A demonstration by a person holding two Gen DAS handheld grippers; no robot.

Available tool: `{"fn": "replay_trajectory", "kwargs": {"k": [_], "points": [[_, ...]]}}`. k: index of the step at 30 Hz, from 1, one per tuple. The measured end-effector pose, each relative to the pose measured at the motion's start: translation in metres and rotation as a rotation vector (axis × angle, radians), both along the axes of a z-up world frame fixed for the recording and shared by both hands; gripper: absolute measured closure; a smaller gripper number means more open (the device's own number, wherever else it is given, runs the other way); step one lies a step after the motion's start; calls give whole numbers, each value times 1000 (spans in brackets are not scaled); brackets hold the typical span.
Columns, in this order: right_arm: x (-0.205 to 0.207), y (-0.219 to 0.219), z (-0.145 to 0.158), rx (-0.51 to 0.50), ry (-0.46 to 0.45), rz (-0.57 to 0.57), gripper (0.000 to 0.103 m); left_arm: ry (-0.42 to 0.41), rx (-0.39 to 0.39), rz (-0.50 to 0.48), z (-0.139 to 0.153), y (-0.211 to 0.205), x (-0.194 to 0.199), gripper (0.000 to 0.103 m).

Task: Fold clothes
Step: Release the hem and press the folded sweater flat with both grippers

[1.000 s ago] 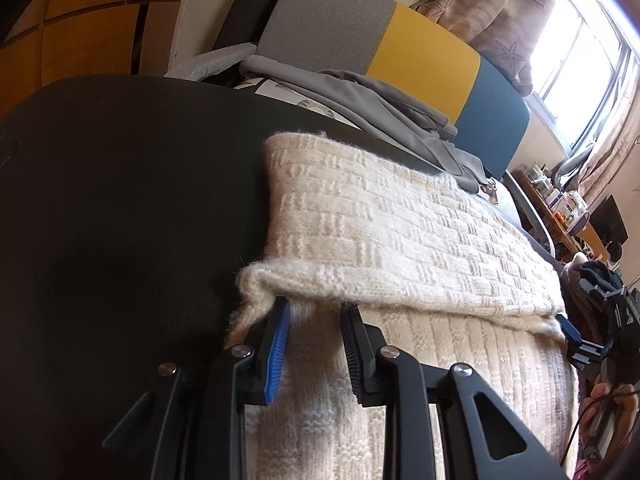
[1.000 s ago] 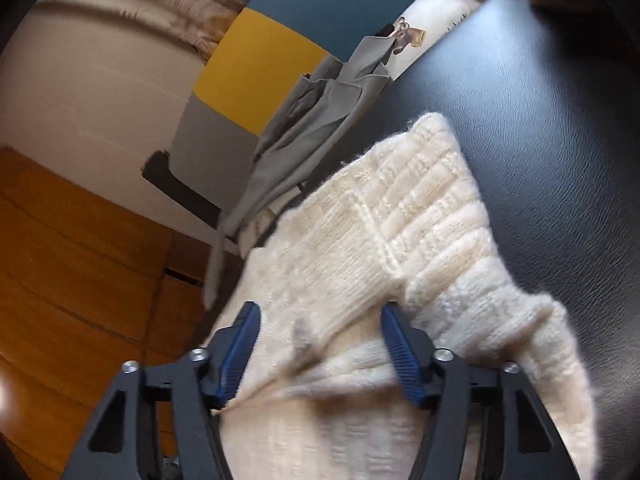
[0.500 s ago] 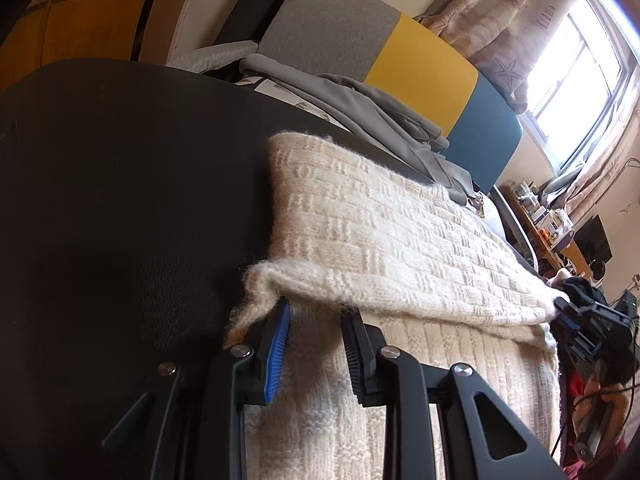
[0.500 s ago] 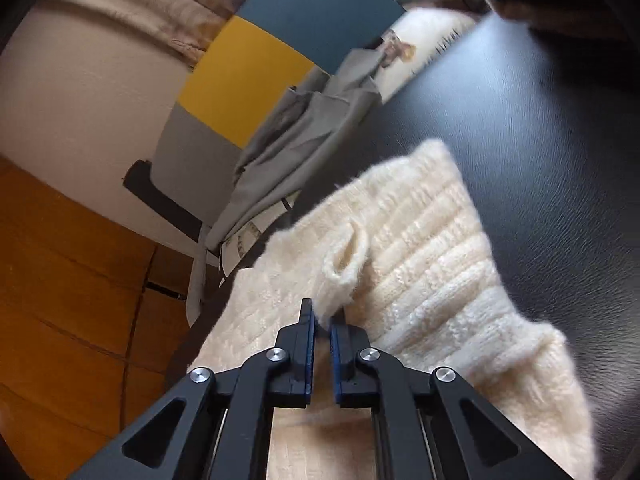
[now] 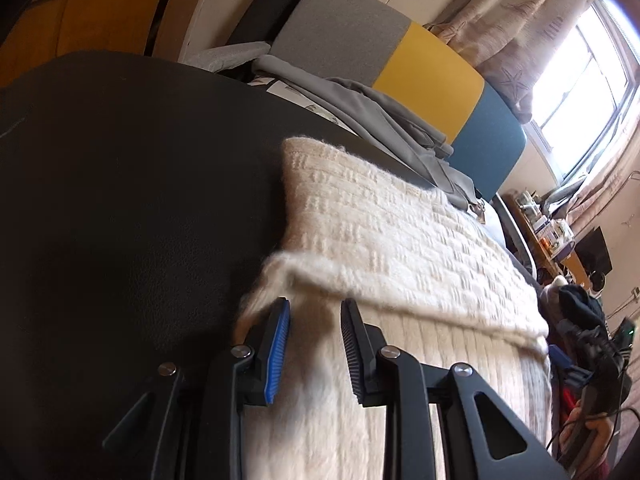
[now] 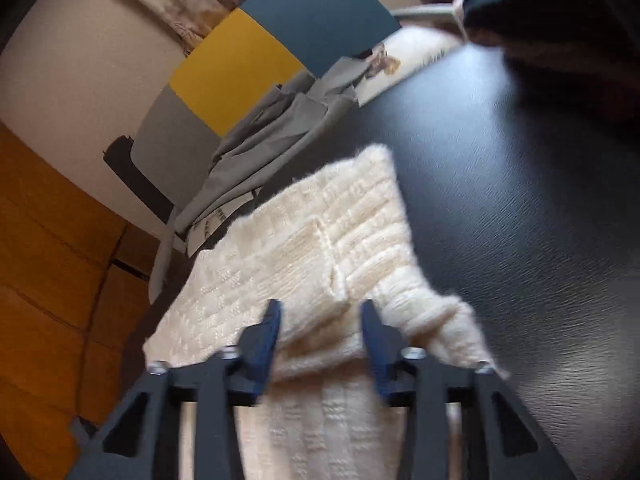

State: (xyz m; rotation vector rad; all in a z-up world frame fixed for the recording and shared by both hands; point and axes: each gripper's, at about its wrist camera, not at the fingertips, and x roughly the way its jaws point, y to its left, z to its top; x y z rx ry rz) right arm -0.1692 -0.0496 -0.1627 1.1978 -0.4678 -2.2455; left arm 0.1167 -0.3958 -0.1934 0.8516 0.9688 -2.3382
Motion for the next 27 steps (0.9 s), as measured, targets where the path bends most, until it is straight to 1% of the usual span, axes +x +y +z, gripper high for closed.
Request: {"fn": "replay_trajectory", "kwargs": {"k": [1, 3, 4, 5, 6, 8, 10, 12, 16, 20, 24, 27], "points": [[6, 0, 9, 49, 52, 1, 28, 3, -7, 2, 3, 3, 5, 77], [17, -3, 26, 137, 150, 25, 23, 20, -49, 11, 12, 9, 13, 77], [21, -10, 33, 171, 191, 60, 18, 28, -72, 9, 17, 13, 14, 77], [25, -19, 38, 205, 235, 104, 6, 36, -98, -5, 23, 16, 10, 77], [28, -30, 42, 230, 270, 154, 0, 41, -122, -21, 29, 19, 4, 77], [31, -51, 44, 260, 316, 250, 0, 36, -151, -49, 35, 20, -12, 76], [27, -72, 36, 278, 309, 316, 0, 29, -144, -52, 30, 16, -18, 76], [17, -89, 21, 320, 273, 354, 0, 21, -136, -54, 25, 11, -24, 75], [4, -98, -9, 358, 210, 376, 0, 6, -120, -59, 15, 1, -37, 75], [15, -97, -23, 401, 271, 397, 0, -9, -104, -64, 5, -8, -49, 75], [17, -98, -24, 417, 286, 392, 0, -22, -87, -67, -4, -17, -60, 75], [19, -99, -24, 425, 296, 383, 0, -9, -59, -51, 0, -19, -54, 75]]}}
